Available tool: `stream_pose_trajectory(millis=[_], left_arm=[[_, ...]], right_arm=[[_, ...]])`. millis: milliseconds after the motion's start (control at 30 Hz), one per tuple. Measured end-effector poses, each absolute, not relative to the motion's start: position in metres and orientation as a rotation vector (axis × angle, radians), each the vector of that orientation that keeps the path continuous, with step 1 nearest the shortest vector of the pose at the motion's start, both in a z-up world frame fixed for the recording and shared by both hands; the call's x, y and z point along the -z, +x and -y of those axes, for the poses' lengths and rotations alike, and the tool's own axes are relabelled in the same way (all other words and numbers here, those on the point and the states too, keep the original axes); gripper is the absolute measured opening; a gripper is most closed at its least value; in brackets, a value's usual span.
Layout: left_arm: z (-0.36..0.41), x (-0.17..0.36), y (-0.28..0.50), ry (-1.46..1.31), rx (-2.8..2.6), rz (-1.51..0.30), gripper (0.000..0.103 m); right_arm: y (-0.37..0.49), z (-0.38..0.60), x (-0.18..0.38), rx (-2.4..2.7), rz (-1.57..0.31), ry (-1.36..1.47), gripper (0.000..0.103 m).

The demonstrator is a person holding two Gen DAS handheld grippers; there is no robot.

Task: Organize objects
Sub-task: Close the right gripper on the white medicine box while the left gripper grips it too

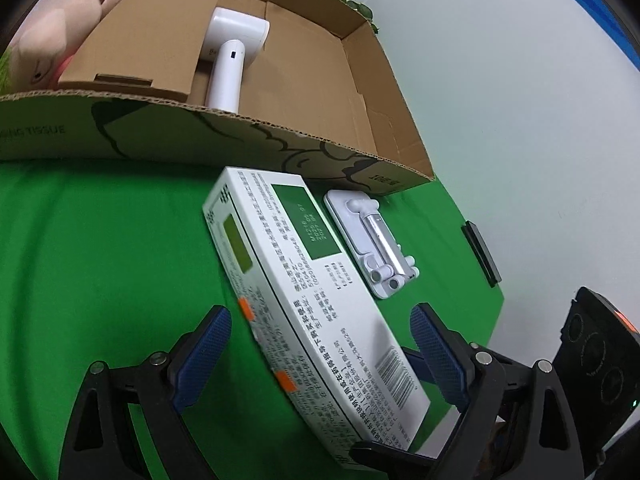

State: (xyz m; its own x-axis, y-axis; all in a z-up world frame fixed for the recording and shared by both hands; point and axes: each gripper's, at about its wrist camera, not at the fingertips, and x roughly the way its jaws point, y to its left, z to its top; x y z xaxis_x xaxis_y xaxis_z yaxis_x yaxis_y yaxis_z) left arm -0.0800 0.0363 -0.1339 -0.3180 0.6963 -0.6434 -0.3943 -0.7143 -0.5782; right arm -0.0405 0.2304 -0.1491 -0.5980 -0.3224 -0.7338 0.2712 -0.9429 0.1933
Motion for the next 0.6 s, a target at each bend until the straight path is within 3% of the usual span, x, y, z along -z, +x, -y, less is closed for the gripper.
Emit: stream_pose_trajectory(millis=[200, 333, 600], left_arm=[[-0.026, 0.135, -0.08, -1.267, -2.073, 0.478, 0.074], [-0.021, 0.137, -0.082, -1.293, -2.088, 0.487, 0.055], [-0.016, 0.129, -0.079, -1.261, -2.08, 0.511, 0.048]], right_arm=[[-0.042, -0.233, 0.148, 2.494, 0.23, 1.19, 0.064], [-0.04, -0.231, 0.147, 2.498, 0.237, 1.189, 0.064], [-0.039, -0.224, 0.145, 2.532, 0.174, 1.175, 0.064]])
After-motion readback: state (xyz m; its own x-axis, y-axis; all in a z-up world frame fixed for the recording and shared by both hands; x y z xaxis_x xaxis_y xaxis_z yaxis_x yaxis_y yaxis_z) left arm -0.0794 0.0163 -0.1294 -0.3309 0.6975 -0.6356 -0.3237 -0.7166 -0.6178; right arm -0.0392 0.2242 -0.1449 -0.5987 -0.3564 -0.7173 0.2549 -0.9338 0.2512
